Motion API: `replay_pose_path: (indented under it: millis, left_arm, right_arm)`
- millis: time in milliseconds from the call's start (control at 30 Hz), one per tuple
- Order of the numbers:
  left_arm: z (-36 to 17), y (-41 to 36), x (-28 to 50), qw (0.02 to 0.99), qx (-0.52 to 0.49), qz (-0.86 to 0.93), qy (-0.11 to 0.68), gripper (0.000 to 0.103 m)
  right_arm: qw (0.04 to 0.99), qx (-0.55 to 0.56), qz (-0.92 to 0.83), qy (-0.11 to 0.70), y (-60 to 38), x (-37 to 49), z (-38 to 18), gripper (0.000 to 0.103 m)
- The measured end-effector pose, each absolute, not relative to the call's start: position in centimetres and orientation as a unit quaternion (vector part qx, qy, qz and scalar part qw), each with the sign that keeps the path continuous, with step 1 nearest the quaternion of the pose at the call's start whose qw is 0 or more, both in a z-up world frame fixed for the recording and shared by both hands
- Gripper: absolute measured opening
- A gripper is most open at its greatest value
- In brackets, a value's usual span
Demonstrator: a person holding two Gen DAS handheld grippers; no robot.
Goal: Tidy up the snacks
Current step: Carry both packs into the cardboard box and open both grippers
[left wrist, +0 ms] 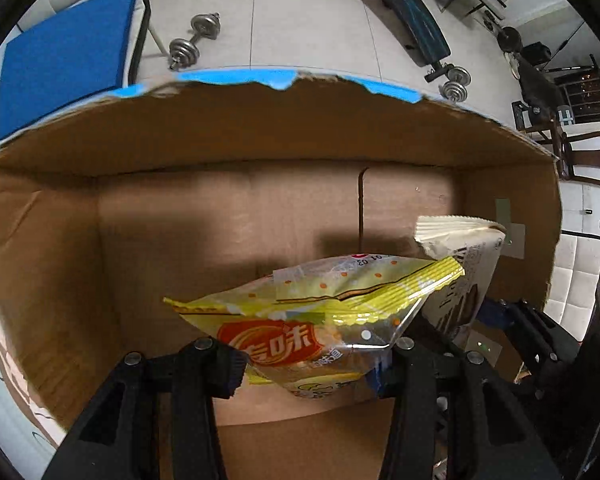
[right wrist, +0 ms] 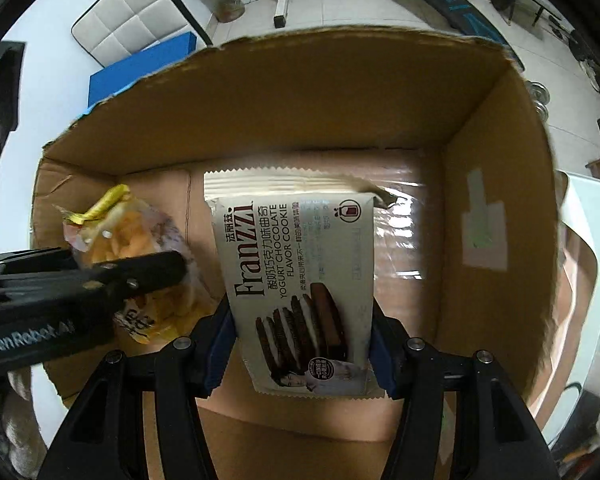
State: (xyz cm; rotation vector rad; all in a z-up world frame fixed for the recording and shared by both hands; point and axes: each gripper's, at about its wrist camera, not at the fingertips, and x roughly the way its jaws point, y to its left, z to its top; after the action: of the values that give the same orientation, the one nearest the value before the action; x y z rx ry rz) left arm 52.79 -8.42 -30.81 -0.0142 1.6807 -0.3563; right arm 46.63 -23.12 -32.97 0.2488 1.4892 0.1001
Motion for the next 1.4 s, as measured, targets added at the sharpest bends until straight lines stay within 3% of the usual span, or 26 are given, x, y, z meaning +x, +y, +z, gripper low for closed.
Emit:
replay_pose_path:
  millis: [133, 167, 200, 300, 333, 667, 933, 1400]
  left_arm:
    - [-31.2, -8.9, 52.7, 0.656, 0.006, -0.15, 0.74, 0.044]
    - [-31.2, -9.0, 52.8, 0.655, 0.005, -0.151, 0.74, 0.044]
    - [-31.2, -8.9, 52.9, 0.654, 0.004, -0.151, 0.741, 0.047]
    - [-30.9, -9.0, 52.8, 0.659, 0.004, -0.15, 0.737, 0.076]
    - [-30.7, -9.0, 52.6, 0.663, 0.007, -0.147, 0.734, 0.08]
    - [-26.8, -7.3, 49.9, 0.705, -0.002, -0.131, 0.697, 0.081]
    - [-21.9, -3.5, 43.9, 0.77, -0.011, -0.096, 0.631, 0.081]
    - [-14.8, -3.2, 34.4, 0.843, 0.022, -0.075, 0.532, 0.081]
  right_arm:
    - [0.715, 0.102, 0.055, 0.689, -22.9, 47.3, -34.3, 0.064]
    - [0.714, 0.099, 0.055, 0.691, -22.6, 47.3, -34.3, 0.074]
    - [0.71, 0.098, 0.055, 0.695, -22.6, 47.4, -34.5, 0.09]
    - [0.703, 0.108, 0.061, 0.7, -22.7, 46.9, -34.5, 0.092]
    - [0.702, 0.11, 0.063, 0.701, -22.6, 46.6, -34.4, 0.092]
    - [0.713, 0.103, 0.047, 0.692, -21.5, 43.4, -31.0, 0.095]
    - [0.756, 0.092, 0.005, 0.649, -22.4, 37.9, -26.8, 0.095]
    - [0.826, 0.044, -0.027, 0.562, -20.4, 29.0, -17.8, 0.095]
